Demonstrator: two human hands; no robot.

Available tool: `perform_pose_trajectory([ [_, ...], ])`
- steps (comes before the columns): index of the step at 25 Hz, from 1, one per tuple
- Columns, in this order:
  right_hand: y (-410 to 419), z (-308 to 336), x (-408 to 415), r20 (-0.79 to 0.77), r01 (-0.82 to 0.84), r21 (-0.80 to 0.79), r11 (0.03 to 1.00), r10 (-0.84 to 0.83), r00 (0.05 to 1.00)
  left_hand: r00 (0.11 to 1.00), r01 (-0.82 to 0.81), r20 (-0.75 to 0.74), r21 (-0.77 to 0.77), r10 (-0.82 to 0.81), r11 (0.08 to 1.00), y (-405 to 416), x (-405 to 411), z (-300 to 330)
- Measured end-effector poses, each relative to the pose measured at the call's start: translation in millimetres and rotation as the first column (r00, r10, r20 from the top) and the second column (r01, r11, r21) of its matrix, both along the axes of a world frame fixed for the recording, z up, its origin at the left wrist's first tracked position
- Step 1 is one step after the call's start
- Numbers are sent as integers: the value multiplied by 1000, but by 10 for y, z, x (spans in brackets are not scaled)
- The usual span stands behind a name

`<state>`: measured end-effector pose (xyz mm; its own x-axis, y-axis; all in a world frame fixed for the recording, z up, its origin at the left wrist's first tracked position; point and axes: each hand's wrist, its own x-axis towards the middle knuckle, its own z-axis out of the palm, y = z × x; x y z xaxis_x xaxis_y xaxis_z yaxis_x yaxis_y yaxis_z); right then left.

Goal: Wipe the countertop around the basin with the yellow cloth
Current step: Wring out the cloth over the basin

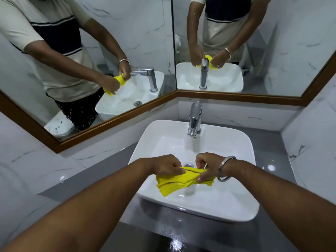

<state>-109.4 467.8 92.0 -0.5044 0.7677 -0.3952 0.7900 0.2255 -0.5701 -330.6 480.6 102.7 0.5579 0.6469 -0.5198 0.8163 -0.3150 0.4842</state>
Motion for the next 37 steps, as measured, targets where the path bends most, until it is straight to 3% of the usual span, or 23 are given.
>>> perform_pose_trajectory([
  [6,33,24,157,-27,16,-87,996,-18,999,997,81,-26,229,-77,970,27,-18,-54],
  [9,34,-102,147,35,75,36,997,-76,996,994,65,-108,359,-28,931,41,-5,-108],
  [11,21,-180,108,22,117,92,989,-120,993,996,39,-85,358,-9,933,60,-36,-151],
  [15,-77,-175,80,114,93,88,992,-103,988,987,104,109,123,-118,987,192,-307,-227],
  [18,-153,-75,-42,244,36,121,992,-65,968,966,188,130,236,-222,953,296,-480,-222],
  [22,-289,157,-242,181,231,300,926,-293,939,947,145,215,383,-241,912,407,-692,-154],
  [24,-420,217,-363,342,204,315,927,-311,887,938,207,177,404,-298,891,483,-770,-115],
  [26,-551,214,-466,395,276,318,907,-392,831,901,327,142,397,-410,857,548,-801,-83],
  [30,-929,229,-532,263,461,334,822,-551,792,808,407,214,471,-549,783,594,-735,-74],
  [33,-1487,341,-397,79,660,393,640,-739,669,750,450,233,507,-619,735,423,-477,64],
  [37,-2532,494,-120,-57,817,390,425,-874,482,573,578,298,513,-763,634,-92,209,269],
])
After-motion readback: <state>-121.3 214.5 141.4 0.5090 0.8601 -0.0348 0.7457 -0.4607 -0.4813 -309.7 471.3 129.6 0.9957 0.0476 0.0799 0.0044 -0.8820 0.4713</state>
